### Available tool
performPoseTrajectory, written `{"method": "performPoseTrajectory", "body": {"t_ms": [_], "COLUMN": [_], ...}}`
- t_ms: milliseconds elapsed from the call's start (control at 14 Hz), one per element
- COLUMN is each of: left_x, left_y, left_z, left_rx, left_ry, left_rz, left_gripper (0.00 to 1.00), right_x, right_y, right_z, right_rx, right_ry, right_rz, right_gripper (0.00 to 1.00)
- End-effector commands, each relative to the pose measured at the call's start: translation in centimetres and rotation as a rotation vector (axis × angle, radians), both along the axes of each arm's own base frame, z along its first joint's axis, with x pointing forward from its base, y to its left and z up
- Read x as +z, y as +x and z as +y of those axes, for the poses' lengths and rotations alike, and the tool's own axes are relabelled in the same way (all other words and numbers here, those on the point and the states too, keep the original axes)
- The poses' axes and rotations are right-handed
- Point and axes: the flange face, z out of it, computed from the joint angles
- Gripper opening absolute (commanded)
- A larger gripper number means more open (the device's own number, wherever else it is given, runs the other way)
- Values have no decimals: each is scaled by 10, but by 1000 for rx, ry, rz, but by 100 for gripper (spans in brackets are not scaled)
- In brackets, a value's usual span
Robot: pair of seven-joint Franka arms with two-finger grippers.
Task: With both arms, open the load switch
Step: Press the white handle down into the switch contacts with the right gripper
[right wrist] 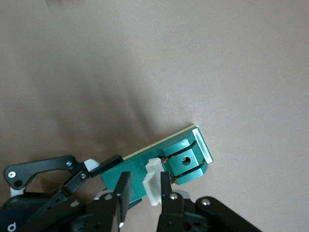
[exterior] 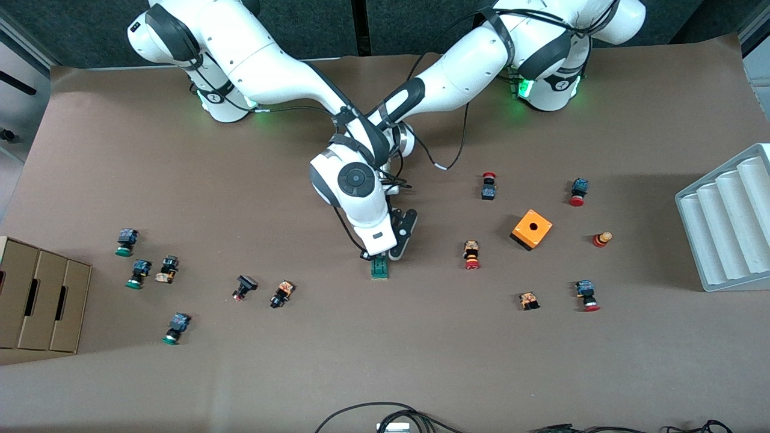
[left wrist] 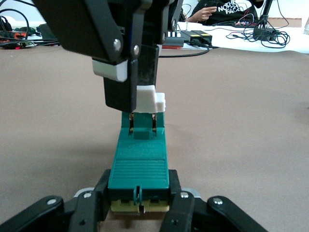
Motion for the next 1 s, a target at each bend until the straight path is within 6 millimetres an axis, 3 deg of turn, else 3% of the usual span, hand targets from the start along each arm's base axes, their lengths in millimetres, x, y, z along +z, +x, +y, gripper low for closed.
{"method": "performPoseTrajectory", "body": {"t_ms": [0, 927], "left_x": [0, 1], "left_y": [4, 5], "left_z": [-1, -1], "left_rx": [-13, -12], "left_ry": [-6, -7], "left_rz": [-2, -4], "left_gripper": [43, 43], "right_x": [3, -1], "right_y": [-12, -18], "right_z": [-2, -7], "right_rx": [-9, -9], "right_ry": [-19, -30], "right_rz": [15, 29], "right_gripper": [32, 32]}}
